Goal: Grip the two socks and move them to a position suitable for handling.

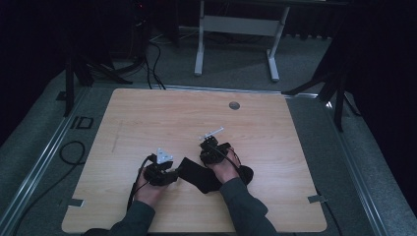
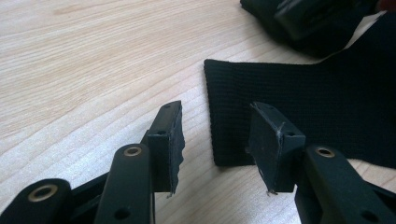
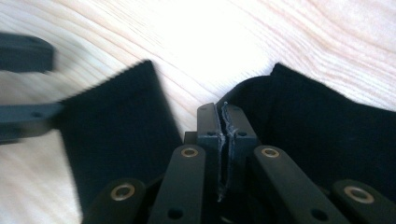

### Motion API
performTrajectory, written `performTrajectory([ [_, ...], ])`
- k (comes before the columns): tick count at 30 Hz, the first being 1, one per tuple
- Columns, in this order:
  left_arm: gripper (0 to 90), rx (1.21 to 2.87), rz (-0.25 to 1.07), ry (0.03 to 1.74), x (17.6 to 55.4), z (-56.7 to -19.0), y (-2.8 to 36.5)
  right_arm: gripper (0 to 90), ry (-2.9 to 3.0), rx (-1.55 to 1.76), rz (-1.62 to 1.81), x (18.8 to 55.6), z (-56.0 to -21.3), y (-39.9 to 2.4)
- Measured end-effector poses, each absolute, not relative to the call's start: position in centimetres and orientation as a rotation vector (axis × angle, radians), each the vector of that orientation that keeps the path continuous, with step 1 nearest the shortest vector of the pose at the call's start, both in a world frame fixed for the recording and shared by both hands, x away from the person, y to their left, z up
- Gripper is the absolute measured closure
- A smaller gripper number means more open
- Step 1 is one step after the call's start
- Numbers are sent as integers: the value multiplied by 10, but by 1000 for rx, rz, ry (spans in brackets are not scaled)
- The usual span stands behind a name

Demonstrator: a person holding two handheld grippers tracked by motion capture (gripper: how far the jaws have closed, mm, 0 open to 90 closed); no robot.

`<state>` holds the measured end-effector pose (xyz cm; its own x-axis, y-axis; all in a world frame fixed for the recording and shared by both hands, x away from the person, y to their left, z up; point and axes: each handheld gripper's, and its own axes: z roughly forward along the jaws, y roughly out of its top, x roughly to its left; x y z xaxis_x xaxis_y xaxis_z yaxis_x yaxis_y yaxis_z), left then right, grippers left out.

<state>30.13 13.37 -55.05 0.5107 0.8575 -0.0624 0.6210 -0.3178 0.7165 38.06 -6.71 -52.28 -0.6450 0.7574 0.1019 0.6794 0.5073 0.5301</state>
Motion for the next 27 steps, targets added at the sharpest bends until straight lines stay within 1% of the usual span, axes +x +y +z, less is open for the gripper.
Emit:
performTrajectory([
  [3, 552, 2056, 433, 1201, 300, -551, 133, 869, 2588, 1249, 864, 378, -515, -70],
  [4, 552, 2055, 432, 1198, 300, -551, 132, 869, 2566, 1247, 902, 377, -506, -74],
  [7, 552, 2054, 433, 1198, 301, -551, 132, 868, 2529, 1246, 958, 377, -494, -82],
  [8, 552, 2054, 433, 1198, 301, -551, 132, 868, 2529, 1246, 958, 377, -494, -82],
  [10, 552, 2054, 432, 1201, 301, -552, 132, 868, 2487, 1256, 1000, 377, -482, -95],
  [13, 552, 2056, 427, 1203, 301, -552, 131, 868, 2462, 1272, 1024, 378, -478, -103],
  [15, 552, 2061, 423, 1197, 300, -553, 128, 868, 2424, 1299, 1042, 379, -472, -119],
  [18, 566, 2070, 420, 1190, 300, -554, 127, 867, 2399, 1314, 1046, 379, -469, -129],
  [19, 574, 2076, 416, 1183, 299, -554, 126, 865, 2367, 1340, 1053, 380, -468, -143],
  [20, 574, 2080, 418, 1180, 300, -554, 126, 865, 2367, 1340, 1053, 380, -468, -143],
  [24, 613, 2083, 410, 1177, 300, -555, 125, 864, 2303, 1434, 1054, 382, -473, -177],
  [27, 626, 2088, 407, 1177, 300, -555, 125, 864, 2272, 1478, 1056, 381, -476, -193],
])
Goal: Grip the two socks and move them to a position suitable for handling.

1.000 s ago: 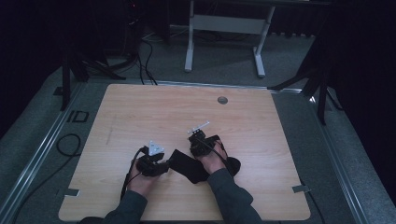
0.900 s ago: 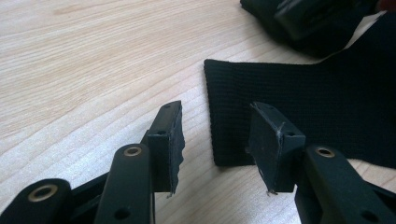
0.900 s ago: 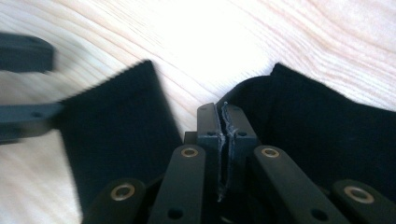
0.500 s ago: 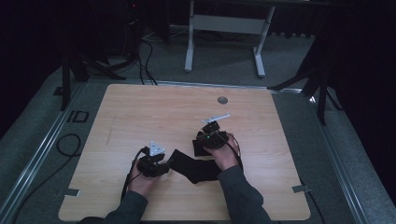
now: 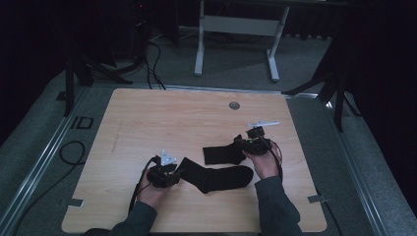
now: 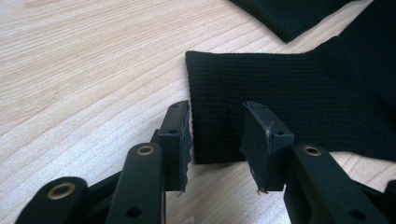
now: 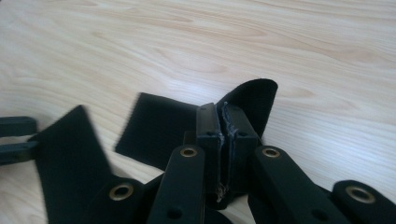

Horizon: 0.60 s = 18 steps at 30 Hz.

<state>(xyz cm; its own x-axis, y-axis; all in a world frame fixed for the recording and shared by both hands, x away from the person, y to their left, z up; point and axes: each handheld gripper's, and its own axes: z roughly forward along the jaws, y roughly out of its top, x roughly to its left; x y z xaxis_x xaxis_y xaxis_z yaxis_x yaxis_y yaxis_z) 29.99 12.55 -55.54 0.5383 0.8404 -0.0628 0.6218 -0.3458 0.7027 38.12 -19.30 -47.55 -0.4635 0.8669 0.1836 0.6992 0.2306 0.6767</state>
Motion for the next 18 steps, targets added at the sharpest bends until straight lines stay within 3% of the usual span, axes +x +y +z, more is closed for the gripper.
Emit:
performTrajectory([
  [15, 644, 2106, 397, 1176, 300, -557, 125, 859, 2158, 1614, 935, 377, -487, -251],
  [18, 644, 2110, 397, 1175, 300, -557, 125, 824, 2130, 1626, 852, 375, -492, -261],
])
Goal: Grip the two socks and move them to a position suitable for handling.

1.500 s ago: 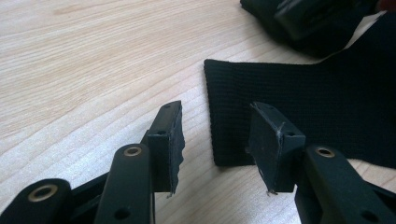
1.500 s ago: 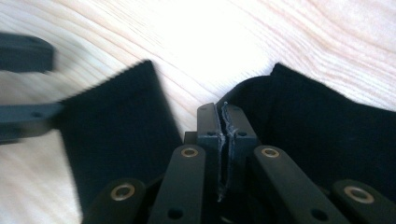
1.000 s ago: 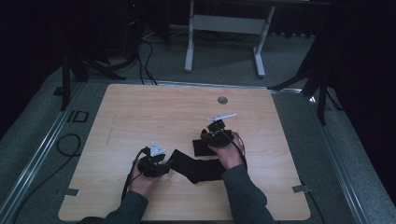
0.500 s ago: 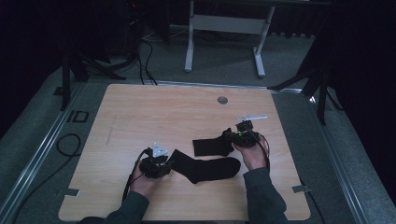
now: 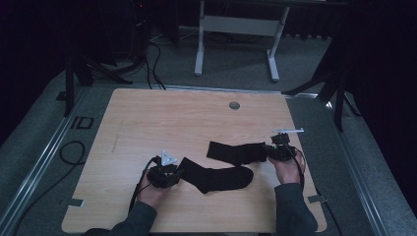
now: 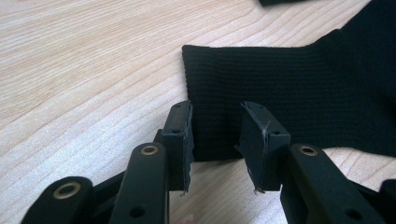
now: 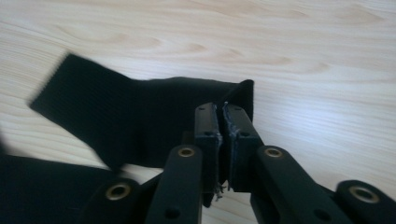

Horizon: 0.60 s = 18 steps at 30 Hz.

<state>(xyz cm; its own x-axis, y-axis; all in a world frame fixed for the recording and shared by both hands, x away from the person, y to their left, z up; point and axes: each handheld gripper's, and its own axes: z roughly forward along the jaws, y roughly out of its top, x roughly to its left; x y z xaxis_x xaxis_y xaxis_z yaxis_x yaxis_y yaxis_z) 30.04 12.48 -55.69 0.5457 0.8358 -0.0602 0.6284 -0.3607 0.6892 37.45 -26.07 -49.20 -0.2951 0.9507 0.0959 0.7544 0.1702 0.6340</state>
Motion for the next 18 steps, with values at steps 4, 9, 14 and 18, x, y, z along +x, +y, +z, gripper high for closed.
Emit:
performTrajectory([
  [4, 644, 2109, 395, 1178, 301, -557, 125, 742, 2135, 1537, 787, 371, -488, -258],
  [9, 644, 2109, 396, 1178, 301, -557, 124, 710, 2184, 1446, 863, 374, -481, -242],
  [14, 645, 2105, 392, 1181, 301, -557, 125, 689, 2317, 1291, 852, 382, -494, -216],
  [18, 649, 2100, 400, 1187, 301, -557, 126, 663, 2400, 1247, 812, 392, -511, -197],
])
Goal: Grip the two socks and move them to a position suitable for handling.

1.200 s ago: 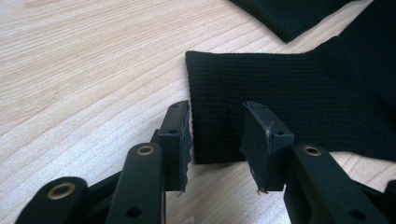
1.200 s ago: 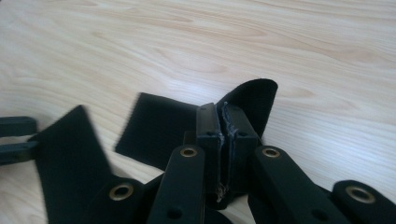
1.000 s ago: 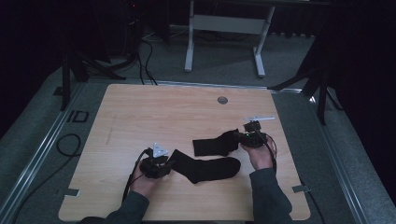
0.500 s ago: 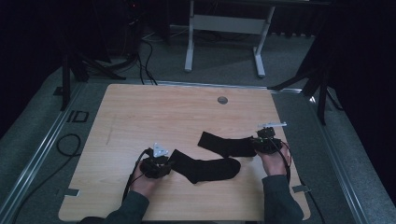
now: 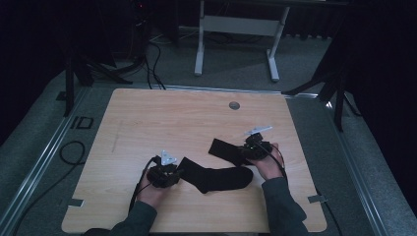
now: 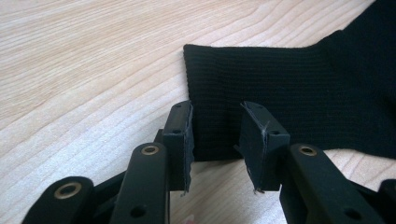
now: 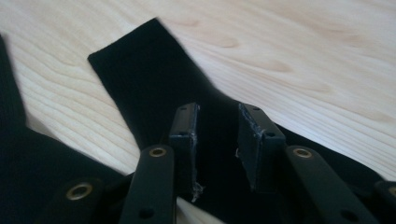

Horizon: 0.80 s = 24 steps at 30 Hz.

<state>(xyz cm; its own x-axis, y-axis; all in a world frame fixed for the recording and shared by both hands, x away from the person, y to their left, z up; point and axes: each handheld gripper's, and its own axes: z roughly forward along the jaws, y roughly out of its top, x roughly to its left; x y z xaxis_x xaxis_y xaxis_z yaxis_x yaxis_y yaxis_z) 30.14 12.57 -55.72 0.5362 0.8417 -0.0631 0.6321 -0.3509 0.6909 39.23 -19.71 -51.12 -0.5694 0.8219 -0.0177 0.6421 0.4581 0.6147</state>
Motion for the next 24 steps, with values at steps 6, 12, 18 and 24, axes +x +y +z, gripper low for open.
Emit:
performTrajectory([
  [6, 649, 2094, 395, 1198, 303, -557, 127, 608, 2505, 1155, 754, 402, -527, -170],
  [12, 649, 2096, 394, 1200, 302, -557, 127, 566, 2558, 1150, 685, 408, -539, -158],
  [18, 649, 2098, 392, 1204, 302, -558, 126, 568, 2556, 1169, 714, 413, -540, -153],
  [24, 645, 2102, 390, 1200, 302, -558, 125, 744, 2553, 1175, 712, 417, -540, -139],
])
